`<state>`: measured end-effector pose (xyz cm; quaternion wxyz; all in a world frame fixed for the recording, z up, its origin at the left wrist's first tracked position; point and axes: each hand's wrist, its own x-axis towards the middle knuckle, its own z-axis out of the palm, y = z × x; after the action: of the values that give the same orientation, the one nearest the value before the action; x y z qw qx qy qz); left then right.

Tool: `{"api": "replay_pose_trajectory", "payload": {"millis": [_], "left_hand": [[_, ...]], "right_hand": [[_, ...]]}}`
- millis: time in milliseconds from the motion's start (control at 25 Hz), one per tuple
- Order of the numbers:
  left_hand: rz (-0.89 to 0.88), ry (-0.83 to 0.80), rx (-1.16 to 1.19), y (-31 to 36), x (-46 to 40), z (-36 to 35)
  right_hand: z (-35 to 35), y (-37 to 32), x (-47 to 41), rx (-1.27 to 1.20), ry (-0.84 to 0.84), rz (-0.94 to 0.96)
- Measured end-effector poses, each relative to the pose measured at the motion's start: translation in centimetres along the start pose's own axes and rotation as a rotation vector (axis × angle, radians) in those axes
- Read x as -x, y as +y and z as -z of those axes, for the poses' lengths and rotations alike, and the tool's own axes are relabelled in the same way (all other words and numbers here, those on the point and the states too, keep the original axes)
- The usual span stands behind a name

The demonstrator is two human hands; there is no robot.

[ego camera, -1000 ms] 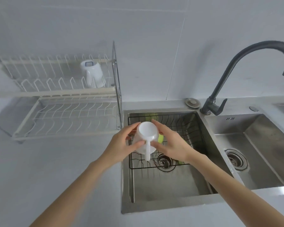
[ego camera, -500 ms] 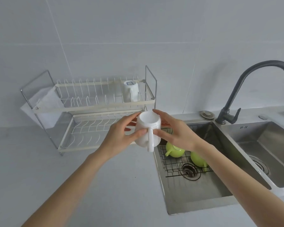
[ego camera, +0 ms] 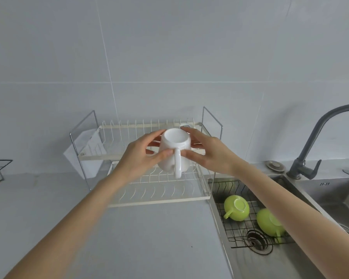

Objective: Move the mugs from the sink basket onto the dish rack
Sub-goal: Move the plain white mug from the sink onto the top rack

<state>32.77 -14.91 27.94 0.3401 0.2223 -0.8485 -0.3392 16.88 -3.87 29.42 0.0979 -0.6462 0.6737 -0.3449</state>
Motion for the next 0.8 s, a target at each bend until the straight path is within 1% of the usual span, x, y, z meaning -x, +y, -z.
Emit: {"api": "replay_pose_trajectory", "payload": {"millis": [240, 520, 800], "left_hand": [[-0.002, 0.010, -0.063, -0.8, -3.8, 4.2], [0.048, -0.055, -0.112, -4.9, -9.4, 7.6], [0.167, -0.133, -0.099, -10.0, -12.5, 8.1]], "right_hand": [[0.2, -1.4, -5.8, 0.015, 0.003, 0.041], [-0.9, -1.4, -13.3, 0.055, -0.020, 0.039], [-4.2, 1.2, -19.1, 0.110, -0.143, -0.049]]}}
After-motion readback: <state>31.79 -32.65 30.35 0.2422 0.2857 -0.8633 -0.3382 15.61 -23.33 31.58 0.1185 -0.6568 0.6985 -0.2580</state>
